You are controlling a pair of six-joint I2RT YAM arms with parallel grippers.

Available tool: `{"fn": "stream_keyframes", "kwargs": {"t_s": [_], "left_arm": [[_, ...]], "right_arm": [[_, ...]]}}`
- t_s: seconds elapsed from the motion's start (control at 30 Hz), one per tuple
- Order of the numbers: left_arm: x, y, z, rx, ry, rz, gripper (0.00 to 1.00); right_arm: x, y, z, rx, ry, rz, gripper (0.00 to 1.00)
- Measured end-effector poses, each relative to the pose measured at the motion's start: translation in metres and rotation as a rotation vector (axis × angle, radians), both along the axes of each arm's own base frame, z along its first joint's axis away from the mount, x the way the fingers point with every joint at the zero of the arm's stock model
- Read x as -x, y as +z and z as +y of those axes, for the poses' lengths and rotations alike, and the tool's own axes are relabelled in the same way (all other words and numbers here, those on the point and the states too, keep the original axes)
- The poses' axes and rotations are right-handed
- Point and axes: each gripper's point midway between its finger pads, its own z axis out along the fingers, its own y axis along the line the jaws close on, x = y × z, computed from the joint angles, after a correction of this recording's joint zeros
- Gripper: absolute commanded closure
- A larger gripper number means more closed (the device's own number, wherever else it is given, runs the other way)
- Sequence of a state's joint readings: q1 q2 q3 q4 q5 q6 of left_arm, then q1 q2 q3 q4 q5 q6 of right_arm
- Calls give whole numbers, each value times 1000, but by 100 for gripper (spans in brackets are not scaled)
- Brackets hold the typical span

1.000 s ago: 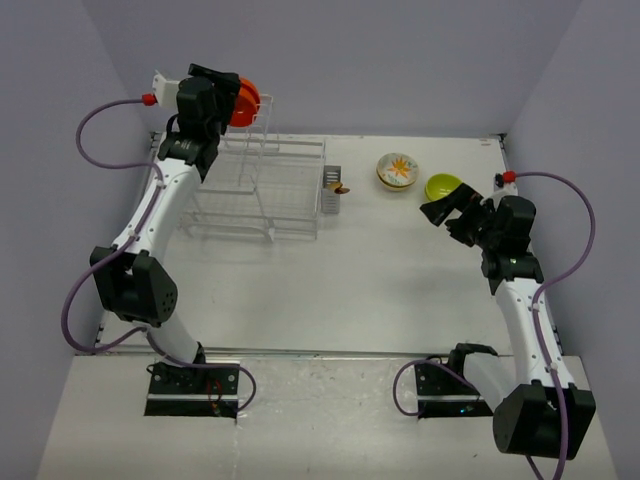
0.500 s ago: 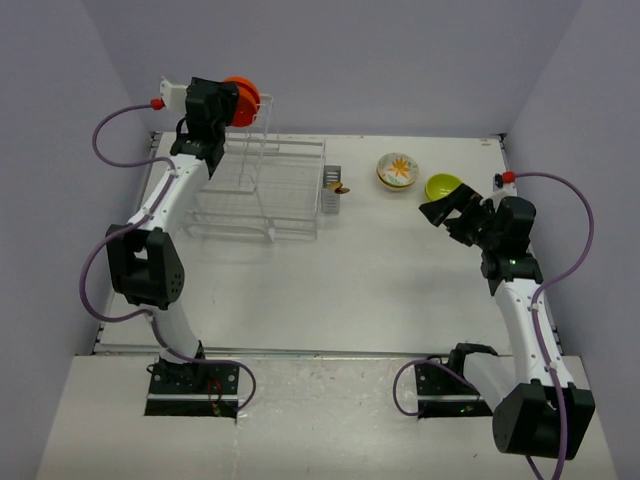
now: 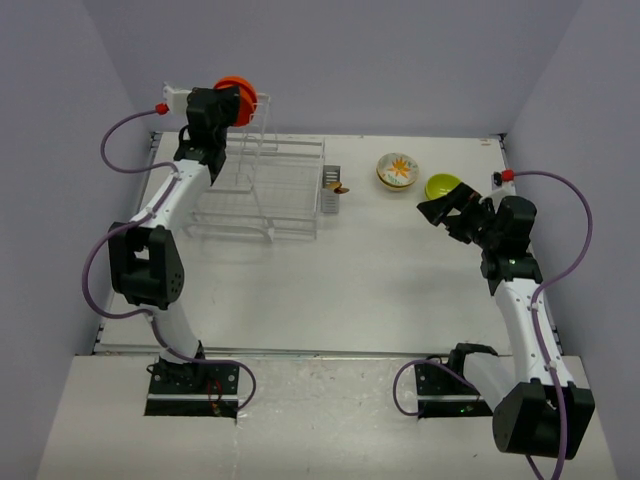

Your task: Unload the bowls from the dish rack

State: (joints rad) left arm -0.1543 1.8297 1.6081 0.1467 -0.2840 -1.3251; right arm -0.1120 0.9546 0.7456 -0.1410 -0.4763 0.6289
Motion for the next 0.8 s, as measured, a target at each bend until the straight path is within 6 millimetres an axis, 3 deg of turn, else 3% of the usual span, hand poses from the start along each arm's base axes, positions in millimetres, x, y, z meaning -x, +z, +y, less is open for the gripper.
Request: {"fn": "stream_keyframes", "kwargs": {"t_s": [0.1, 0.53, 0.8], "left_arm": [[0, -1, -3, 5, -14, -16, 100], [7, 0, -4, 41, -46, -101, 100], [19, 27, 0, -6, -49, -209, 100]], "right_arm": [[1, 0, 2, -5, 13, 0, 3], [3, 3, 6, -14, 39, -8, 3], [3, 3, 6, -14, 40, -9, 4]]}}
